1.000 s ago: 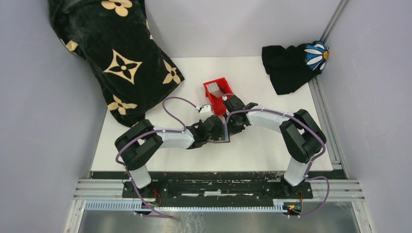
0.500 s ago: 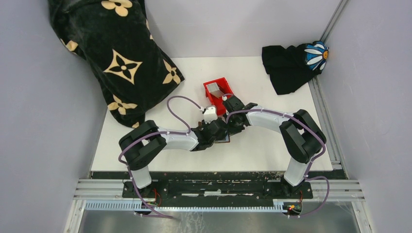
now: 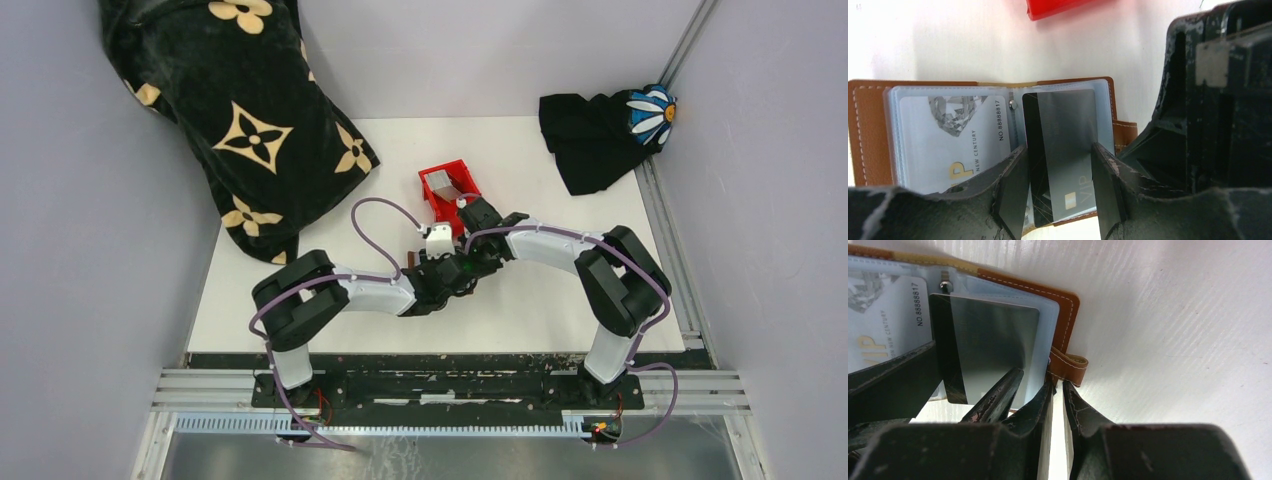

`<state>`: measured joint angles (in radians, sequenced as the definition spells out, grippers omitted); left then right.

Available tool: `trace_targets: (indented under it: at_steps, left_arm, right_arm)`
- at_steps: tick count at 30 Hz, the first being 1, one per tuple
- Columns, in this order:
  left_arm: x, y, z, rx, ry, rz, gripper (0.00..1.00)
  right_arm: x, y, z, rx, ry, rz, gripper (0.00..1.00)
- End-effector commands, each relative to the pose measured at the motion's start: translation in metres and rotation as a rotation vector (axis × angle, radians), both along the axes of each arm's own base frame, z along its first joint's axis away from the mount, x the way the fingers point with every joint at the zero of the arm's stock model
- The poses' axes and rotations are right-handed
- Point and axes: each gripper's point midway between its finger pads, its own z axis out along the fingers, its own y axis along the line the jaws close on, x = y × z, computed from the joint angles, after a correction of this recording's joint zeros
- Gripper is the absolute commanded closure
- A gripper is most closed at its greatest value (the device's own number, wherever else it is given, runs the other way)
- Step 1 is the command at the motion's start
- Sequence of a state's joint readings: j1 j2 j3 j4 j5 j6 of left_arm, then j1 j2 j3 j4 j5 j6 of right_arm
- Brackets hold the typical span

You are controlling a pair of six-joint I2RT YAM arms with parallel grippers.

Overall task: Put the credit cards into the card holder
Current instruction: Insert the credit card into the card holder.

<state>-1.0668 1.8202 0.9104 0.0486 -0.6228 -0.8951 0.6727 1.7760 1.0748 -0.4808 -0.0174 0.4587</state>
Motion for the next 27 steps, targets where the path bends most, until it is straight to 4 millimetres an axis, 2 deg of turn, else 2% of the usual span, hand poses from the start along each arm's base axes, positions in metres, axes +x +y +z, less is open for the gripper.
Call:
trace_targets:
  at_steps: [1, 8, 15, 27]
  left_arm:
    - [-0.07, 0.067, -0.064, 0.28, 0.256, -0.068, 0.44]
    - [-0.06, 0.056, -0.036, 0.188, 0.176, -0.071, 0.4]
    - [-0.059, 0.055, -0.029, 0.177, 0.165, -0.069, 0.36]
    - [-0.06, 0.056, -0.012, 0.155, 0.161, -0.068, 0.36]
  right_arm:
    - [-0.005, 0.019, 0.007, 0.065, -0.01, 0.024, 0.81]
    - [-0.005, 0.019, 0.005, 0.064, -0.004, 0.023, 0.81]
    - [-0.005, 0.021, 0.007, 0.07, -0.007, 0.025, 0.81]
    - [-0.005, 0.021, 0.006, 0.074, -0.005, 0.025, 0.81]
